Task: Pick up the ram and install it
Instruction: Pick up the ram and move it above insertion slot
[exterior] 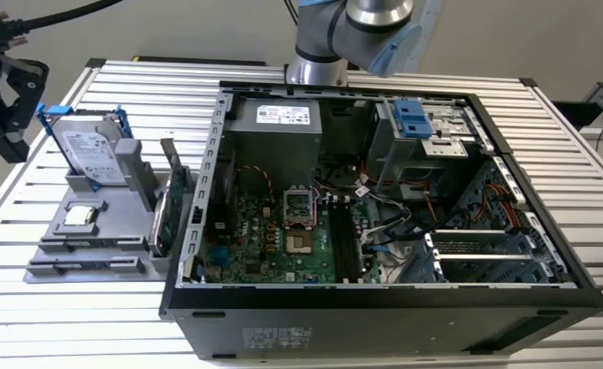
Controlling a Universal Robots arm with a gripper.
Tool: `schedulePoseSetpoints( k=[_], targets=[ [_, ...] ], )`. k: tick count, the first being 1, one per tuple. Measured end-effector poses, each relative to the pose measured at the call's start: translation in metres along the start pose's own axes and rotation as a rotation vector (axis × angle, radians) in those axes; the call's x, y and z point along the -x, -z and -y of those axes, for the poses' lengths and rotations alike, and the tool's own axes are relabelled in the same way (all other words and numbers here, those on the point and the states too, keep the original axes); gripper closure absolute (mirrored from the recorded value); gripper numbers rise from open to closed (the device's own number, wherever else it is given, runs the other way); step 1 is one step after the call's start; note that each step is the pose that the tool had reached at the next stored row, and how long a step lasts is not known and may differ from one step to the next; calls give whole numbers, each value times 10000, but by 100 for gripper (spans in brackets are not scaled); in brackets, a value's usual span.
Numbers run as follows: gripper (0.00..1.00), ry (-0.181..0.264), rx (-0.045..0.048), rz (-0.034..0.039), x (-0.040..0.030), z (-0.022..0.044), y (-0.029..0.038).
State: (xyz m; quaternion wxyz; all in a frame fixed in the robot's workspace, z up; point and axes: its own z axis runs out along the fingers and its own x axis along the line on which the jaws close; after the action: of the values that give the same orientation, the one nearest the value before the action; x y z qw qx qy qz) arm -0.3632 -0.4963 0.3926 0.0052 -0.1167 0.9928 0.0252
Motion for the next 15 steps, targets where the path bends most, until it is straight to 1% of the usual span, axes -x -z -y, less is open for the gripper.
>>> schedulePoseSetpoints(
  k=[15],
  targets=[
    [100, 595, 0, -31, 0, 0, 0]
  ],
)
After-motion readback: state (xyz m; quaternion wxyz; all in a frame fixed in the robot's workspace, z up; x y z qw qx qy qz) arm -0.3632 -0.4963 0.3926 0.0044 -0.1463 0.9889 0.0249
